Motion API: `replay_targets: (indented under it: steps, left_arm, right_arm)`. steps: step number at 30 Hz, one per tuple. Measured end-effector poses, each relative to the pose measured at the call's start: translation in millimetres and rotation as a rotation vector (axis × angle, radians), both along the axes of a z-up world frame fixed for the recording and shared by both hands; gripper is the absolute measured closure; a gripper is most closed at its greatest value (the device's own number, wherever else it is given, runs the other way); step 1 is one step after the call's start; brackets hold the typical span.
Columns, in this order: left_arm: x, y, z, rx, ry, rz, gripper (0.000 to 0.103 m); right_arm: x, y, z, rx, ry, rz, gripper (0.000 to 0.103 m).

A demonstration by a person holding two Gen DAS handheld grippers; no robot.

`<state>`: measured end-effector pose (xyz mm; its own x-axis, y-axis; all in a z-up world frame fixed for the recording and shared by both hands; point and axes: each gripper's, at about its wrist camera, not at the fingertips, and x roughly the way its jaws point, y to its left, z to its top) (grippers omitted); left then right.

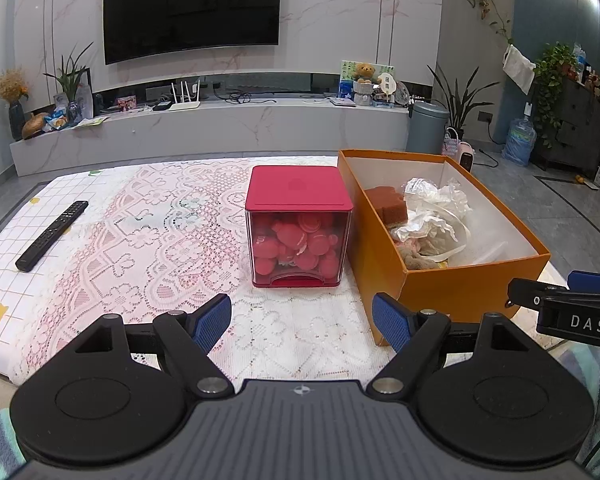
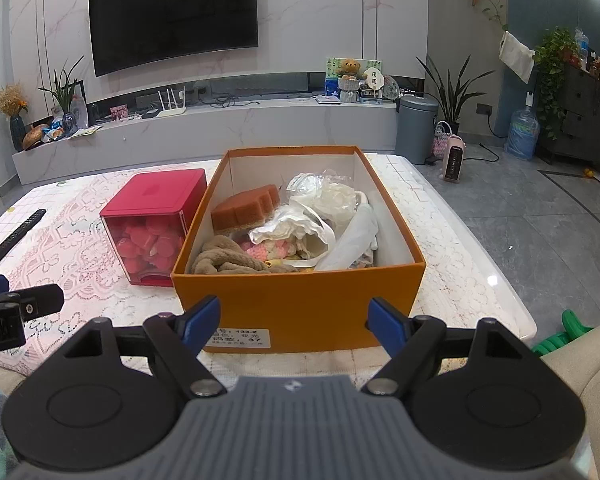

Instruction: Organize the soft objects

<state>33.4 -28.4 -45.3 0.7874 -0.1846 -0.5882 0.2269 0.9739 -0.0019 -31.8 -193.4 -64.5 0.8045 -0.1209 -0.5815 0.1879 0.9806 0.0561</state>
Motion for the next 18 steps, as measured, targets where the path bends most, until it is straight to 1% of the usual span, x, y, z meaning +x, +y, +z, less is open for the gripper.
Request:
replay_targets:
  steps: [18]
  left_arm:
    - [-5.0, 1.0, 1.2, -0.01, 0.002, -0.011, 0.01]
  right_arm:
    - [-1.9, 0.2, -0.1, -0.002, -0.008, 0.009, 0.023]
